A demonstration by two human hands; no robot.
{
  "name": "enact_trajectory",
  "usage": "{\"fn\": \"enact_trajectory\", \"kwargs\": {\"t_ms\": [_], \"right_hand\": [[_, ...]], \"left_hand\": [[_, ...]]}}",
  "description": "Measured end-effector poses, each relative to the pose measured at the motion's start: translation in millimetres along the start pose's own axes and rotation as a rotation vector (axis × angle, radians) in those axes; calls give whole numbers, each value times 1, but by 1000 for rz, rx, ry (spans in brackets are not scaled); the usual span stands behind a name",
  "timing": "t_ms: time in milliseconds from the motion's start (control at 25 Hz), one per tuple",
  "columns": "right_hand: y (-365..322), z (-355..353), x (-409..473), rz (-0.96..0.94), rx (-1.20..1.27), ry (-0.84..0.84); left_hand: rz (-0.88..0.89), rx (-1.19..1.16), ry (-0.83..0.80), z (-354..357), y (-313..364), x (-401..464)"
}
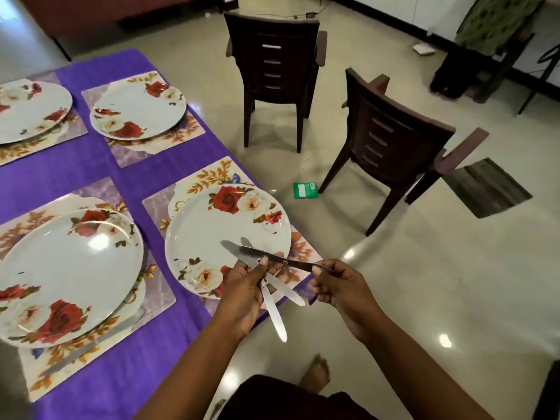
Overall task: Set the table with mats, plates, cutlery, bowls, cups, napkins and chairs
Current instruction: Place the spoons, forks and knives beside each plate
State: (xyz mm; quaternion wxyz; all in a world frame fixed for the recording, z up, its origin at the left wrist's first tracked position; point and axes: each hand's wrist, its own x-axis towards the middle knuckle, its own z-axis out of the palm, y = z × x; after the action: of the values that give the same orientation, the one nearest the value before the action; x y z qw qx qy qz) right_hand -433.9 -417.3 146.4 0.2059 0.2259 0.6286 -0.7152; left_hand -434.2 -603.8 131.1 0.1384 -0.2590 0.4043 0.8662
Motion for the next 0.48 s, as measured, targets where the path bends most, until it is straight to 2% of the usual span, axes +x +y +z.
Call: {"fn": "enact_trajectory", "kwargs": {"t_ms": [200,320,480], "right_hand": [[-40,-54,35,-10,176,-95],[-68,-75,65,-13,224,-112],[-107,-84,121,-52,206,-252]], "left_hand": [[93,8,49,68,-15,21],[99,-26,183,95,-20,42],[113,-96,287,120,-9,87]]}}
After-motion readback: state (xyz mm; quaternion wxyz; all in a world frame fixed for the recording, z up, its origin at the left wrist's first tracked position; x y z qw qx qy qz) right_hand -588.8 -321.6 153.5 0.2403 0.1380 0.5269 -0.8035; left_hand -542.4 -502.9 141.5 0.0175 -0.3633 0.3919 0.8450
